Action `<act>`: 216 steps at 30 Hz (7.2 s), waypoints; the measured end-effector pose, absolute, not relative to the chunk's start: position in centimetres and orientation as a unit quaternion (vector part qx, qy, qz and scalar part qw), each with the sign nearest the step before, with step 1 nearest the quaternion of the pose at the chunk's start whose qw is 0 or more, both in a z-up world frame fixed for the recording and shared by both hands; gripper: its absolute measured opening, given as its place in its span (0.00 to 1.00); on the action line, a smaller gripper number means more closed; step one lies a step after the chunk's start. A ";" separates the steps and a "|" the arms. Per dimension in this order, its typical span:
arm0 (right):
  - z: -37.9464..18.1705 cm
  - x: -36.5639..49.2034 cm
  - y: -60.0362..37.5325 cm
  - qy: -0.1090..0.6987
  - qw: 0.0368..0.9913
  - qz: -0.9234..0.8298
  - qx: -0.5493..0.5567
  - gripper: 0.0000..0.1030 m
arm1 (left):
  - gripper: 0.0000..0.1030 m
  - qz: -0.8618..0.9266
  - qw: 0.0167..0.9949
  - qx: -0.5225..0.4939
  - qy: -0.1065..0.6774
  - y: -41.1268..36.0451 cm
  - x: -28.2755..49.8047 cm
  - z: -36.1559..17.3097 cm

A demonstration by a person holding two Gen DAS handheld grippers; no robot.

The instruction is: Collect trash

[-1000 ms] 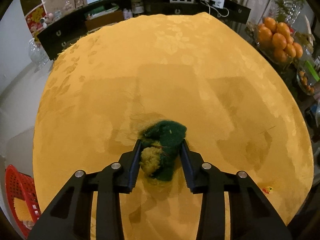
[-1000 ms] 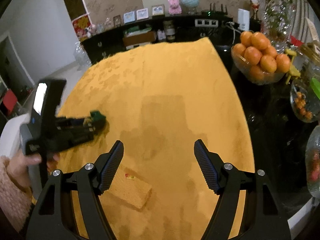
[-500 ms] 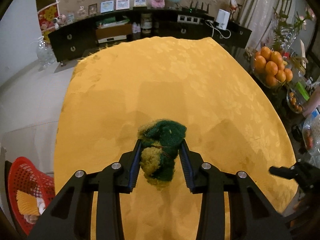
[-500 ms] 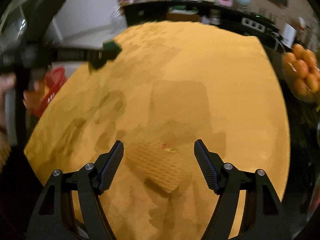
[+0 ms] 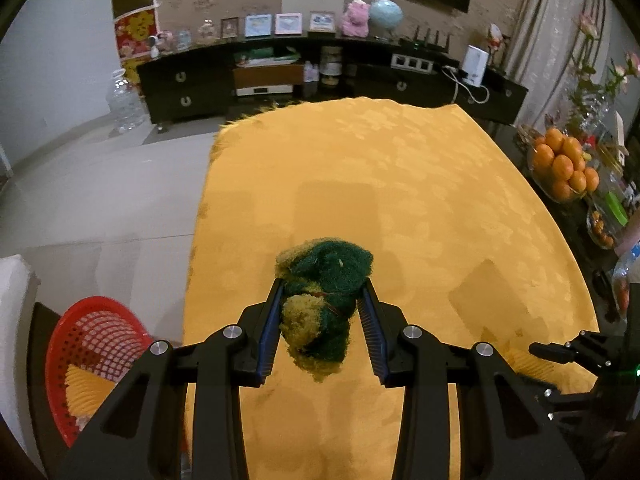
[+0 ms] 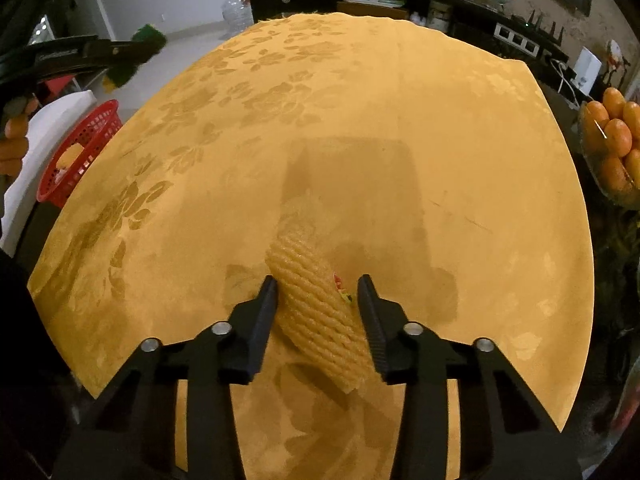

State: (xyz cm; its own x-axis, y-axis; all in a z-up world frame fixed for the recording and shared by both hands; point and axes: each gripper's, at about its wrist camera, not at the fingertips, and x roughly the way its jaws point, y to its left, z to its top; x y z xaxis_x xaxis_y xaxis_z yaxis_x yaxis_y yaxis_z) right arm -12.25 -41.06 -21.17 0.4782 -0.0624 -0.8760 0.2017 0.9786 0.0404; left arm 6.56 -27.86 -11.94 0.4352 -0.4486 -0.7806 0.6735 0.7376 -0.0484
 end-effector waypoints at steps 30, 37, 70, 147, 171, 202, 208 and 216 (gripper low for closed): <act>-10.8 -5.4 -35.9 0.363 0.925 -0.088 0.068 0.26 | 0.35 -0.203 0.917 0.090 0.332 -15.0 7.0 -5.2; -7.2 -0.5 -32.1 0.330 0.942 -0.040 0.048 0.26 | 0.35 -0.178 0.918 0.096 0.340 -13.5 8.4 -6.4; -10.3 9.4 -20.6 0.364 0.920 0.136 0.047 0.27 | 0.35 -0.087 0.912 0.058 0.396 -4.1 11.9 -10.0; -8.2 -1.4 -19.8 0.300 0.952 0.053 0.014 0.93 | 0.89 -0.048 0.952 0.052 0.297 -2.7 1.7 -5.5; -9.0 -3.4 -20.8 0.311 0.949 0.042 0.025 0.93 | 0.90 -0.064 0.948 0.051 0.309 -3.8 0.3 -6.2; -9.4 -3.3 -20.8 0.314 0.948 0.035 0.033 0.93 | 0.90 -0.059 0.943 0.041 0.324 -3.6 0.7 -6.7; -9.4 -3.3 -20.9 0.314 0.948 0.035 0.033 0.93 | 0.90 -0.058 0.943 0.040 0.325 -3.6 0.8 -6.7; -9.6 -3.5 -21.1 0.314 0.948 0.033 0.032 0.93 | 0.90 -0.058 0.943 0.041 0.324 -3.6 0.8 -6.6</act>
State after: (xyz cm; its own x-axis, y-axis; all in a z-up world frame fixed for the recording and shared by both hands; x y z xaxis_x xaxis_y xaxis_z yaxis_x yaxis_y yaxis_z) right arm -3.48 -21.08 -9.59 0.8009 0.0832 -0.5930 -0.0436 0.9958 0.0808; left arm 0.83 -3.62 -6.62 0.7828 -0.0834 -0.6167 0.1369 0.9898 0.0399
